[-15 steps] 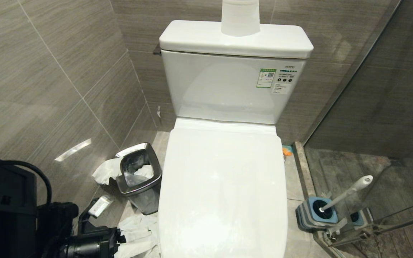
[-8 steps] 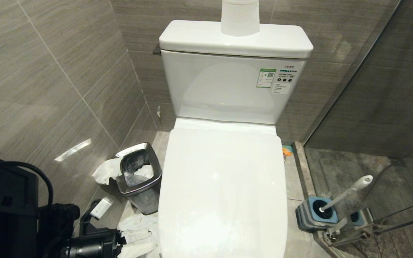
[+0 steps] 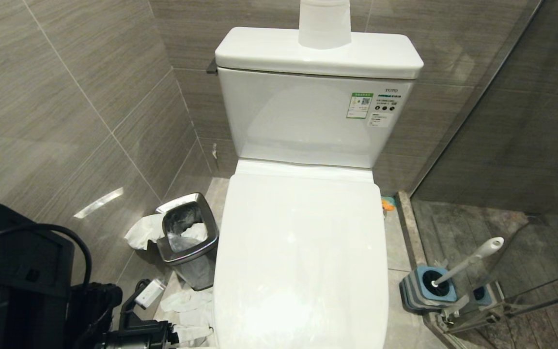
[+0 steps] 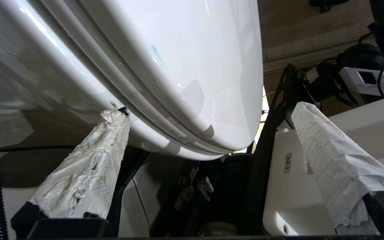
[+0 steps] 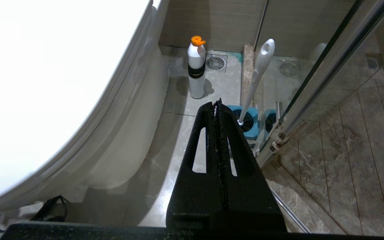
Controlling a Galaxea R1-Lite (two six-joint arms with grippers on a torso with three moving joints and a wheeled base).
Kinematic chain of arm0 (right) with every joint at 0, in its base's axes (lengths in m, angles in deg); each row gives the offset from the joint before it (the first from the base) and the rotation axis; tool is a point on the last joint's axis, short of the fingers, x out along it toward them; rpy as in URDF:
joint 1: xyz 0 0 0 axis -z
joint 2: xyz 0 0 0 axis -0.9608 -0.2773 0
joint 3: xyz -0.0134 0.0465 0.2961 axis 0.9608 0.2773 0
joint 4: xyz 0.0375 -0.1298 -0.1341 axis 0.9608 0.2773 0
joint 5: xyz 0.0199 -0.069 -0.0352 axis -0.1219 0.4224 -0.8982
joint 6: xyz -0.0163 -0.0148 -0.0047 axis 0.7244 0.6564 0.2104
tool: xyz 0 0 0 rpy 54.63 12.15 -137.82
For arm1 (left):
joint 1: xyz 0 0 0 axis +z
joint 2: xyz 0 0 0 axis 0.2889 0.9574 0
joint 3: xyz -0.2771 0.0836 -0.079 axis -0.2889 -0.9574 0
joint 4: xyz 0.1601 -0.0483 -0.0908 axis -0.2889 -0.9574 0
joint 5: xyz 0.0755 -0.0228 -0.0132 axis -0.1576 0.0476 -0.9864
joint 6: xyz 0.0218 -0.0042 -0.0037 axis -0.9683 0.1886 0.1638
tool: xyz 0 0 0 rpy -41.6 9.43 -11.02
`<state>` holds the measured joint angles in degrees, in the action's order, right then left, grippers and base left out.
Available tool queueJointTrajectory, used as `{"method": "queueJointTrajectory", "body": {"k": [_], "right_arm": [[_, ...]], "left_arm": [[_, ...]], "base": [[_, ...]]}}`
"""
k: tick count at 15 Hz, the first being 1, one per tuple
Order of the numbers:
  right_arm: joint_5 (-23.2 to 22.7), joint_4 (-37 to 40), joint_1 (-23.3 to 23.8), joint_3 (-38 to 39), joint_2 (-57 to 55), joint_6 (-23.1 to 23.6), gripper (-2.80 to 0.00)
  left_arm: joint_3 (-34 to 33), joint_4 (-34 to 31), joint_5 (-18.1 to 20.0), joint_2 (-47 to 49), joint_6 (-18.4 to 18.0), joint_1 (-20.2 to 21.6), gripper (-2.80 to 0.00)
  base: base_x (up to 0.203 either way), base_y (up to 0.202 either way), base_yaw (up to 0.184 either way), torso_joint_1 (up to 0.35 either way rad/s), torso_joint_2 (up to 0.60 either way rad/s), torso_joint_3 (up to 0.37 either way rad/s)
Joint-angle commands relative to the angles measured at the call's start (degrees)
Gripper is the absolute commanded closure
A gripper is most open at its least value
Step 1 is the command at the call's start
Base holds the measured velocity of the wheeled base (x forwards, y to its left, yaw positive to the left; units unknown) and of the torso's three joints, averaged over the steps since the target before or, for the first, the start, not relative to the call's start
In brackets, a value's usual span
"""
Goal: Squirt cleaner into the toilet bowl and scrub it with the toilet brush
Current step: Use the left hand to lift the toilet lid slightly
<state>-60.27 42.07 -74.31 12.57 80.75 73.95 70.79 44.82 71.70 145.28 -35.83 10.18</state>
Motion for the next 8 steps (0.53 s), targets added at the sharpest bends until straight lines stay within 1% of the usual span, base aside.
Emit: {"method": "queueJointTrajectory", "body": {"k": [1, 3, 8], "right_arm": [[0.00, -0.08, -0.02, 0.00, -0.03, -0.02, 0.00], [0.00, 0.00, -0.02, 0.00, -0.03, -0.02, 0.00], [0.00, 0.00, -0.02, 0.00, -0.03, -0.02, 0.00]], "left_arm": [[-0.40, 0.45, 0.36, 0.24, 0.05, -0.96, -2.80], [-0.24, 0.45, 0.26, 0.42, 0.32, -1.65, -2.80], [0.56, 0.45, -0.09, 0.59, 0.55, -1.74, -2.80]], "base": [[0.000, 0.000, 0.000, 0.000, 0.00, 0.000], [0.000, 0.000, 0.000, 0.000, 0.00, 0.000], [0.000, 0.000, 0.000, 0.000, 0.00, 0.000]]}}
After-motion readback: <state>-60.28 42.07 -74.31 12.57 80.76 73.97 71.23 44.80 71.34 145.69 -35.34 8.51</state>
